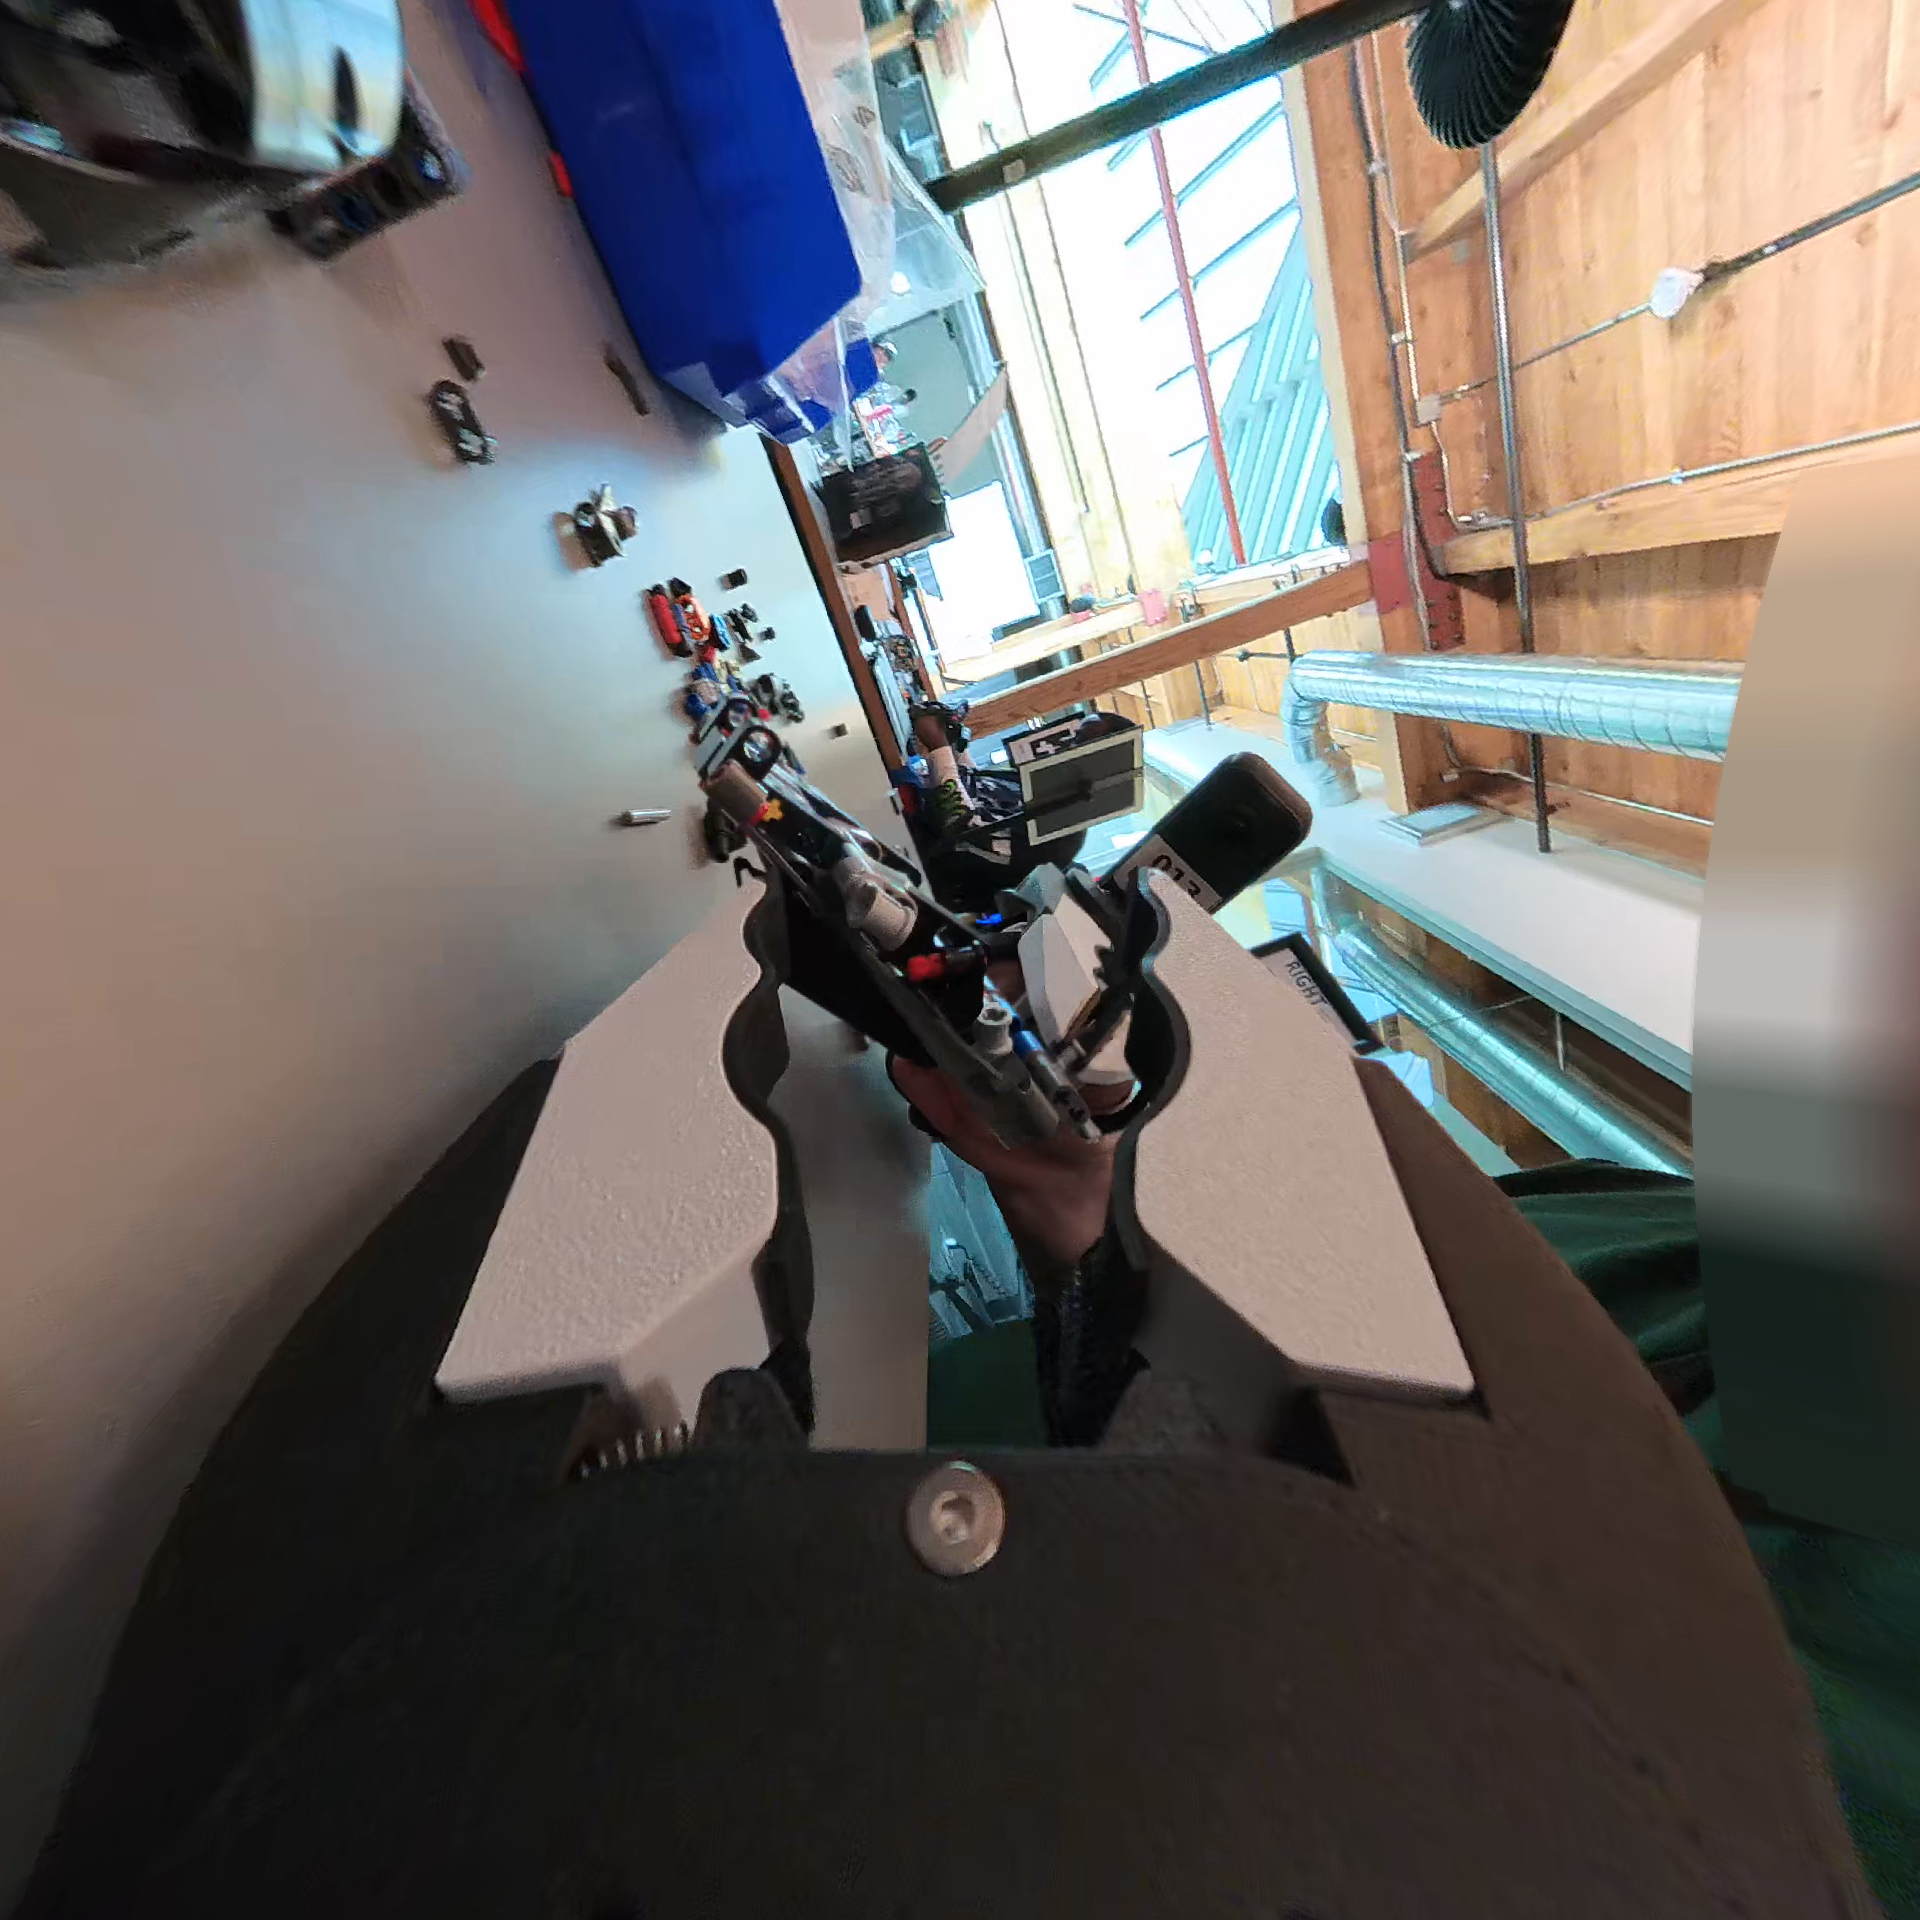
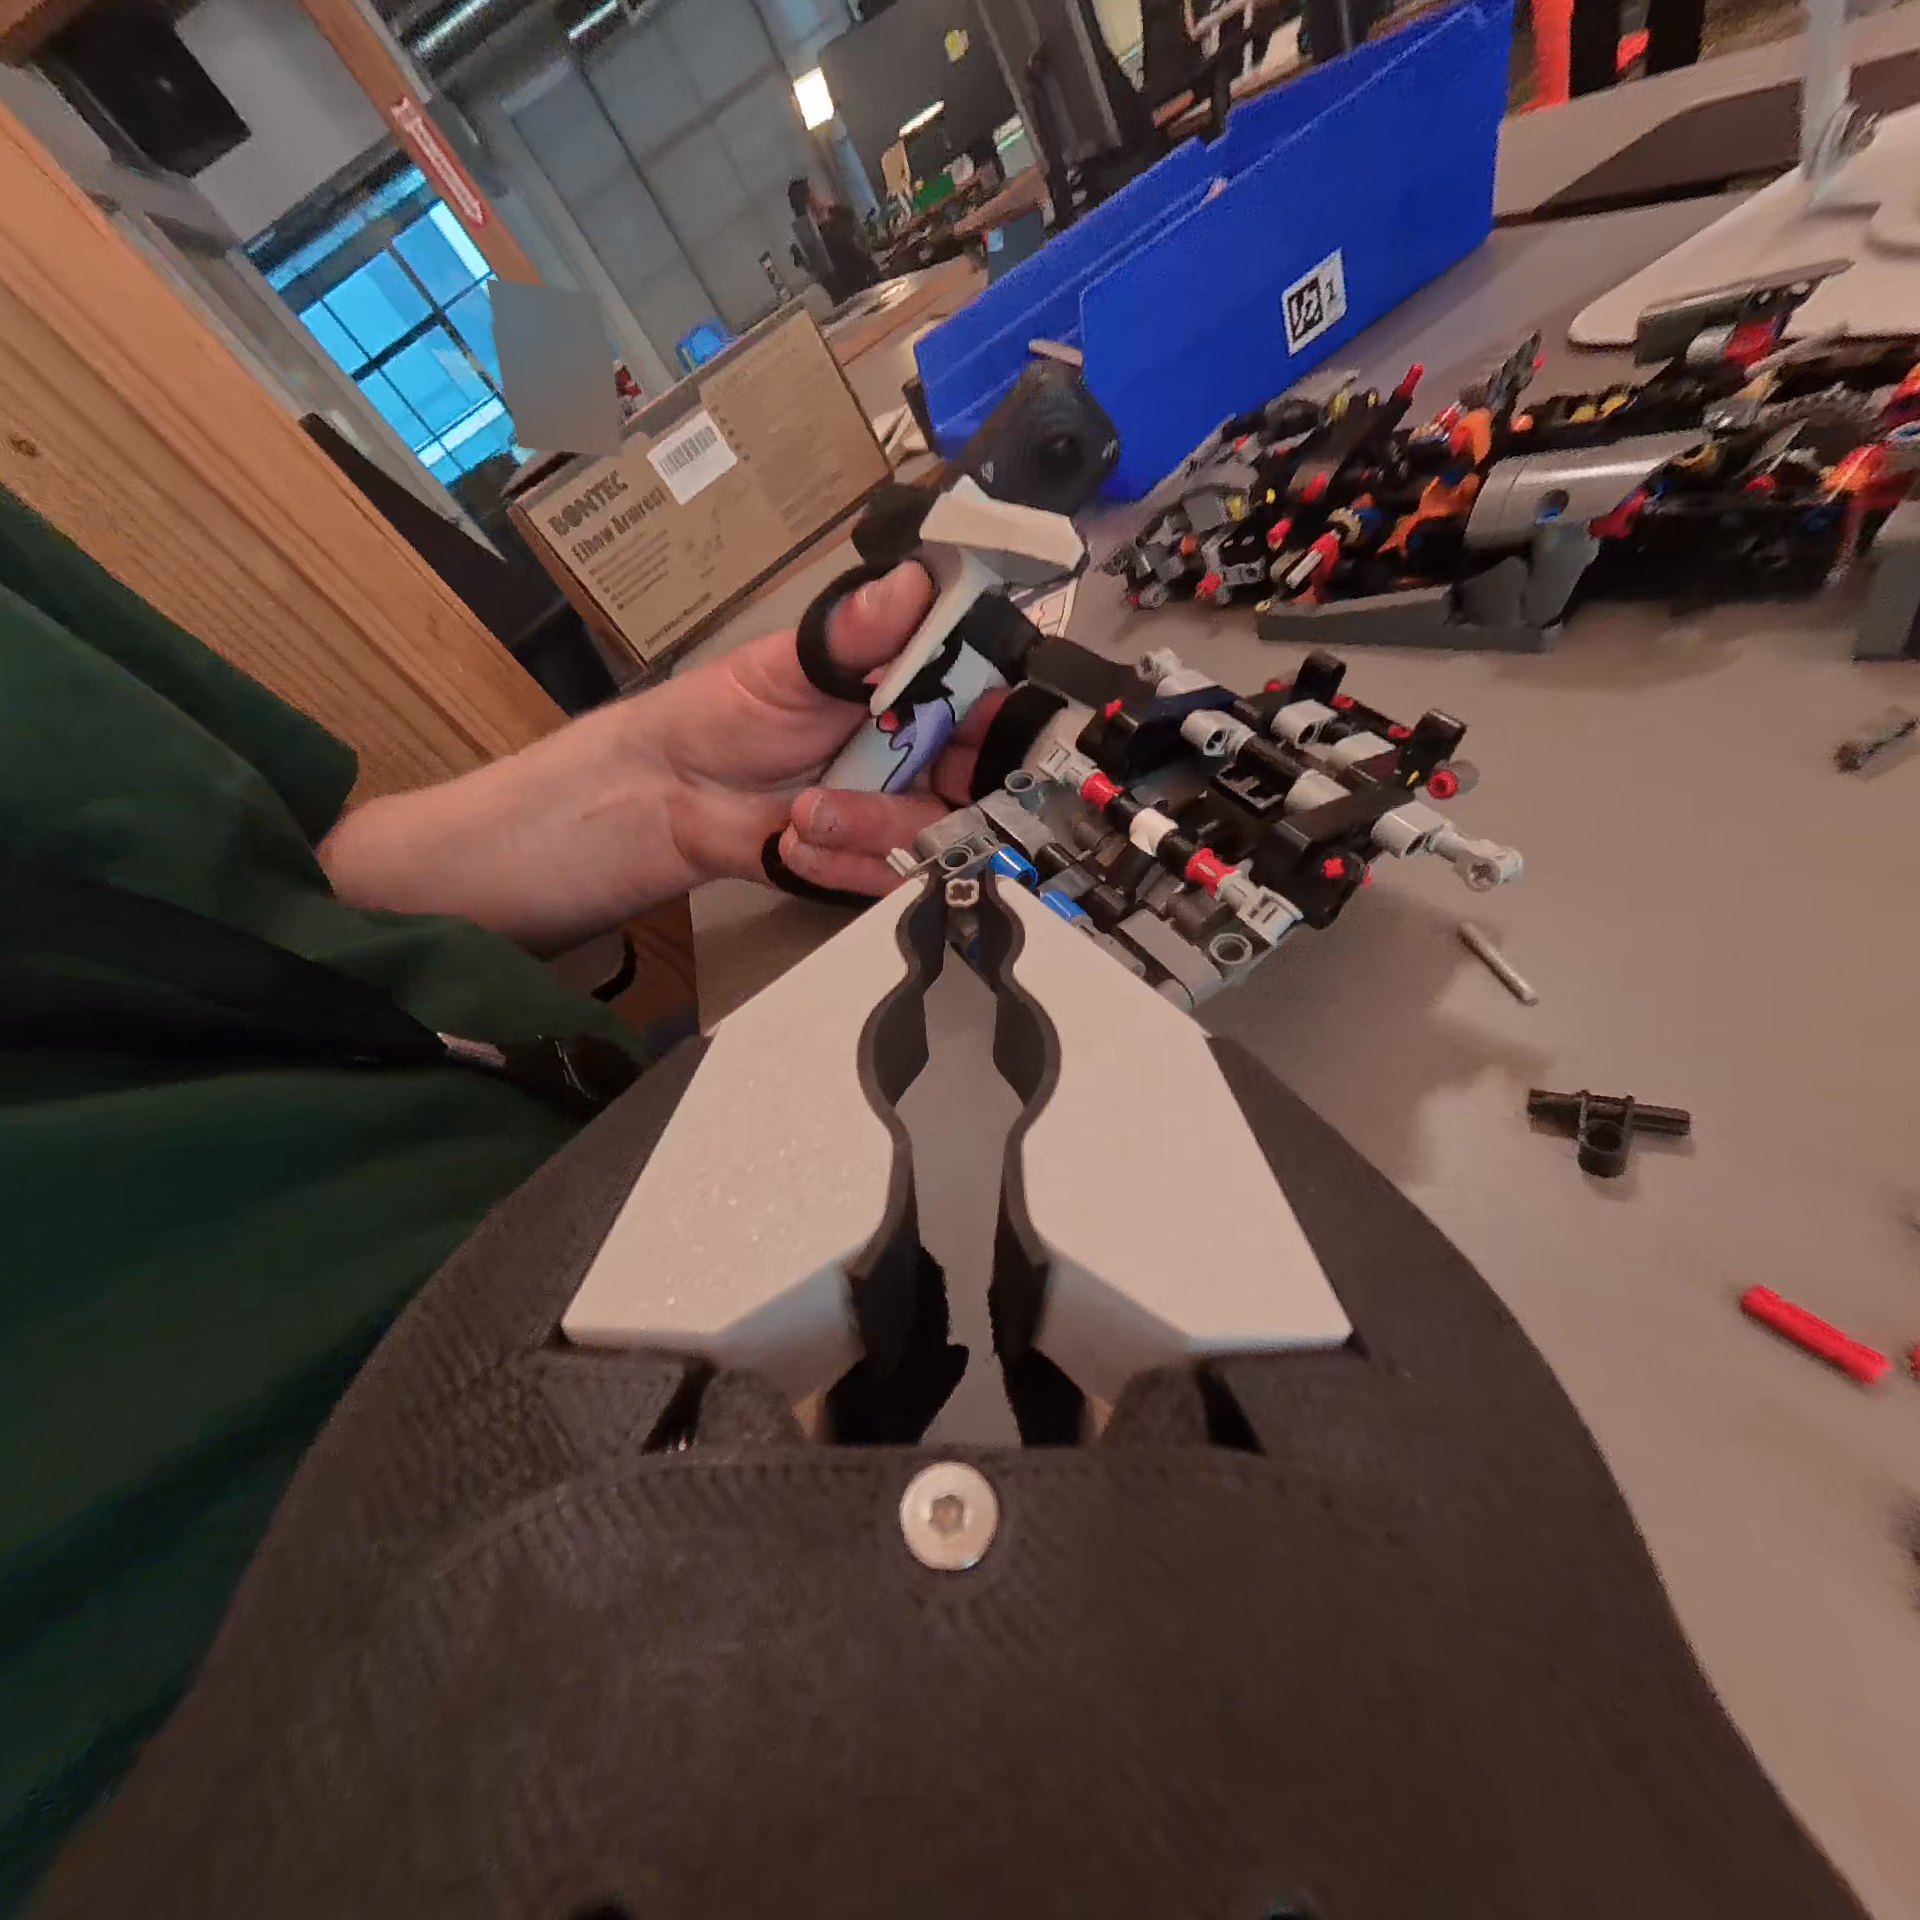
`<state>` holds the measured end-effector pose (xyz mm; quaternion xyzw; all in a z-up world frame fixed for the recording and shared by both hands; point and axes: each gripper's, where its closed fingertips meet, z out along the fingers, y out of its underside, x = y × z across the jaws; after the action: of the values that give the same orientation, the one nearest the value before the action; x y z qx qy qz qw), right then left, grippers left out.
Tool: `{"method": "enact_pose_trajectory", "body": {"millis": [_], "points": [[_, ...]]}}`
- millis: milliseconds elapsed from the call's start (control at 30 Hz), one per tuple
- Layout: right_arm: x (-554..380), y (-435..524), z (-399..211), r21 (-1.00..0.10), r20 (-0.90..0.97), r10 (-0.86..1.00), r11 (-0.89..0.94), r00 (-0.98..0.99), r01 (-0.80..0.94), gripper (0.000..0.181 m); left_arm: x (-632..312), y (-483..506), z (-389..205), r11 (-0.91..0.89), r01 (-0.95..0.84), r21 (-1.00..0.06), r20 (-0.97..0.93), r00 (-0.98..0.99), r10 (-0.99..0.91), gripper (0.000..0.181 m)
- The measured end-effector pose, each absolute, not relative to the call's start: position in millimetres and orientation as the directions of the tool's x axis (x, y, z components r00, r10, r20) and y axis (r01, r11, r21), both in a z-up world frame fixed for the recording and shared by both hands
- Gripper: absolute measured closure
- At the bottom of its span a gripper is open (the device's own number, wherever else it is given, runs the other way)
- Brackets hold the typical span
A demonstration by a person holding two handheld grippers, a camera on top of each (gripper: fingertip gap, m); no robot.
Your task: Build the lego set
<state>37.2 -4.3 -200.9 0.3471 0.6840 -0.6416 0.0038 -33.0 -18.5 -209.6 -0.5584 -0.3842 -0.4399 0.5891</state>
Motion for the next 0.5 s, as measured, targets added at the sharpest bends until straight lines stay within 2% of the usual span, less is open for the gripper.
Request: {"method": "enact_pose_trajectory", "body": {"millis": [333,500], "points": [[25.6,-26.6,-230.3,-0.851,-0.395,0.498,0.119,-0.772,0.512,0.178,-45.4,-35.3,-233.7,-0.085,0.915,-0.395,0.908,0.403,0.114,0.119],[23.5,-30.5,-234.4,-0.842,-0.389,0.506,0.144,-0.77,0.52,0.178,-50.8,-43.6,-237.2,-0.101,0.886,-0.452,0.868,0.463,0.176,0.115]]}}
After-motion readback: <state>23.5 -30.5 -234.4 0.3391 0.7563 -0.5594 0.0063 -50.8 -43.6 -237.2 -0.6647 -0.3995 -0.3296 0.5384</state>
